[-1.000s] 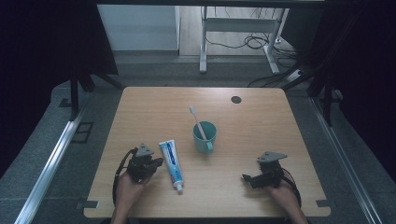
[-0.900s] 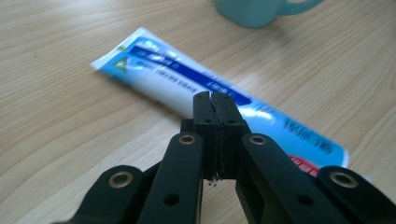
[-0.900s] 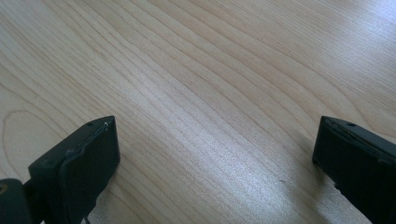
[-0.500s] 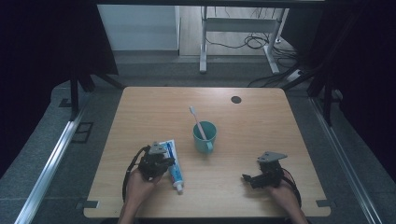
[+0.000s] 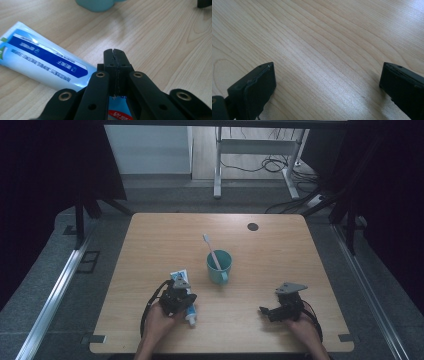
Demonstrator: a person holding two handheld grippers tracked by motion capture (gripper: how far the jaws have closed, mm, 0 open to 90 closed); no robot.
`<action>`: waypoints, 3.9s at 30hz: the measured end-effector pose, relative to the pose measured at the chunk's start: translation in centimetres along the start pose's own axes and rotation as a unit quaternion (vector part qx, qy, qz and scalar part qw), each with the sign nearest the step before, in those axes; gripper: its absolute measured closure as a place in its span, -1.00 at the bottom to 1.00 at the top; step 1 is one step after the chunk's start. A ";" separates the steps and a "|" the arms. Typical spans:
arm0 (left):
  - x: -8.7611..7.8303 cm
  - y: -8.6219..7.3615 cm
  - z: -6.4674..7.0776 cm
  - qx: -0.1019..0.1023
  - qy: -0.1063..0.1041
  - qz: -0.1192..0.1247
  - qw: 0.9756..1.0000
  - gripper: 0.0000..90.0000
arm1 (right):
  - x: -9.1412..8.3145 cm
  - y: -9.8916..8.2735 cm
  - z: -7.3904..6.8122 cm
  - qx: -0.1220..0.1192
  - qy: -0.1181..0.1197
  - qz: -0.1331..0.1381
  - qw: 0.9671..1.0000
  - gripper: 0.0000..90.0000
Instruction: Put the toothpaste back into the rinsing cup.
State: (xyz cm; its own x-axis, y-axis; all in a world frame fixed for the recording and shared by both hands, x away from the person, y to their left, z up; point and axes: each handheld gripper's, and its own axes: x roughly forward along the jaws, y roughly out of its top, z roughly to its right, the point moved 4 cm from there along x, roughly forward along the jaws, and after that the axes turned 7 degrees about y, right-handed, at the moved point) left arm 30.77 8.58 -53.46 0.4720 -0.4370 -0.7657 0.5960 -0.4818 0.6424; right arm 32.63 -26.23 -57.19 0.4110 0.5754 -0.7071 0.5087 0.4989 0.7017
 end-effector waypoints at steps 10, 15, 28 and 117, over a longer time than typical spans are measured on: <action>0.2 -0.3 0.6 0.001 -0.009 -0.007 1.000 0.98 | 0.0 0.0 0.0 0.000 0.000 0.000 1.000 -0.99; 0.0 -0.5 0.5 0.000 -0.005 -0.010 1.000 0.98 | 0.0 0.0 0.0 0.000 0.000 0.000 1.000 -0.99; -0.6 -1.4 -0.4 -0.014 0.005 -0.024 1.000 0.98 | 0.0 0.0 0.0 0.000 0.000 0.000 1.000 -0.99; 2.8 2.3 -5.4 0.013 0.055 -0.341 0.938 -0.06 | 0.0 0.0 0.0 0.001 0.000 -0.001 1.000 -0.99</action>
State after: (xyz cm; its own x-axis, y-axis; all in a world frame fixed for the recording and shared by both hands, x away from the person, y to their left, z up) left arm 36.98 10.33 -54.29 0.0518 0.0603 -0.9968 0.7687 -0.6396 0.0013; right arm 32.62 -26.24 -57.19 0.4102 0.5749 -0.7080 0.5100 0.4989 0.7007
